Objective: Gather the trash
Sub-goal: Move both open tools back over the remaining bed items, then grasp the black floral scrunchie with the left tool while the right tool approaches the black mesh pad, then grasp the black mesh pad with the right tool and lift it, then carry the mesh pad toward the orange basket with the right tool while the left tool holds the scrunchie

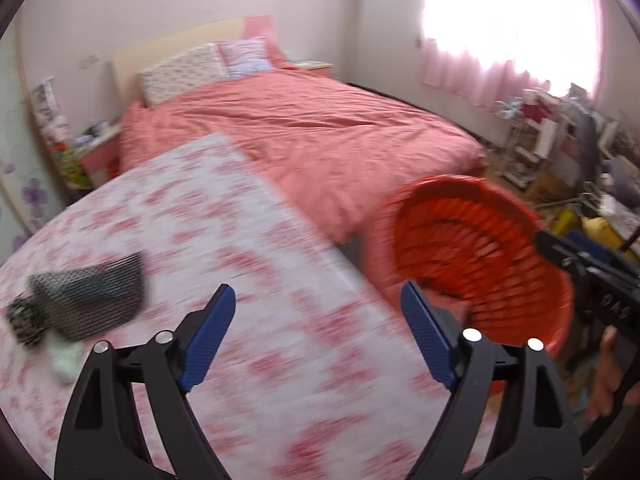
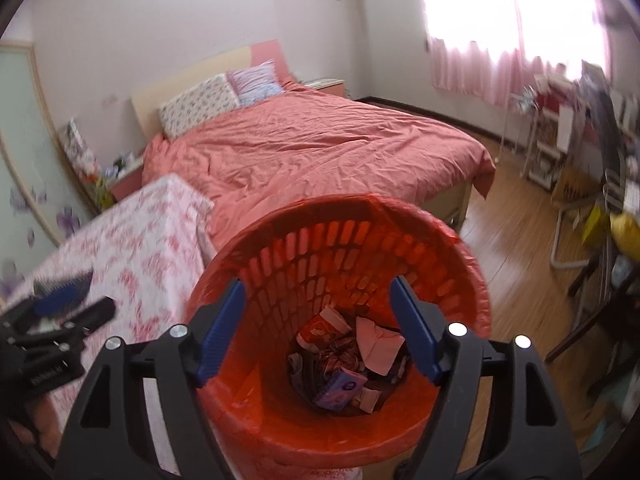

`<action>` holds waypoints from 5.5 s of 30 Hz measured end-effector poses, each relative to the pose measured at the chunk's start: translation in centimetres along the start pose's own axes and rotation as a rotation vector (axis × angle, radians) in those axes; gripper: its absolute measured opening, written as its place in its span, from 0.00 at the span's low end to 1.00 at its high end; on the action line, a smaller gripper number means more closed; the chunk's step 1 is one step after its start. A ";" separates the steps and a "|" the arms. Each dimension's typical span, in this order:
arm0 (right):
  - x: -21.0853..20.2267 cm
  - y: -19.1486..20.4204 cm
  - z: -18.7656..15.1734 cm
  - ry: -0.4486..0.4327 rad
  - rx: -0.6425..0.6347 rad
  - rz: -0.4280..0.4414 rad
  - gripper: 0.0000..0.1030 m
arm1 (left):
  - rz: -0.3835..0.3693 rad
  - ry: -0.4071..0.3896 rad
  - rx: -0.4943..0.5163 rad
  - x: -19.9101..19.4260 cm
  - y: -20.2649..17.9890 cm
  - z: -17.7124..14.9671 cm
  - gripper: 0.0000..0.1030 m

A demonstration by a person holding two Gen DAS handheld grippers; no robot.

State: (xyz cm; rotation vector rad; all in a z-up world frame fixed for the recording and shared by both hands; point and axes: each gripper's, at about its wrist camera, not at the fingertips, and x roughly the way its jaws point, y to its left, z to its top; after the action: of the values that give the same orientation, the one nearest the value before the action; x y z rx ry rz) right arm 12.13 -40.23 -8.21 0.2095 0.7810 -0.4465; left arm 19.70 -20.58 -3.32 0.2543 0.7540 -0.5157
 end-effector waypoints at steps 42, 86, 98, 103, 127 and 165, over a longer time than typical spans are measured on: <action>8.8 32.5 -3.3 0.194 -0.334 0.228 0.01 | 0.288 0.054 -0.473 0.0 30.3 -6.8 0.11; 7.0 26.2 -2.7 0.208 -0.244 0.203 0.35 | 0.217 0.071 -0.434 -3.8 27.6 -10.4 0.16; 8.6 28.6 -2.7 0.225 -0.252 0.191 0.58 | 0.232 0.065 -0.448 -2.5 27.1 -8.6 0.55; 8.4 29.6 -3.6 0.195 -0.322 0.136 0.40 | 0.263 0.082 -0.450 -1.3 27.2 -8.1 0.50; 6.7 27.7 -4.7 0.191 -0.329 0.150 0.07 | 0.311 0.097 -0.414 -3.1 26.4 -11.0 0.16; 6.8 27.4 -4.6 0.201 -0.300 0.179 0.08 | 0.268 0.074 -0.480 -3.3 27.6 -11.4 0.17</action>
State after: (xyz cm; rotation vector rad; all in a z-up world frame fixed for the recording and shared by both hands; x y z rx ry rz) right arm 26.18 -16.46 -15.78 0.0430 1.0063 -0.1366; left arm 25.63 8.55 -8.01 -0.0746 0.8765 -0.0637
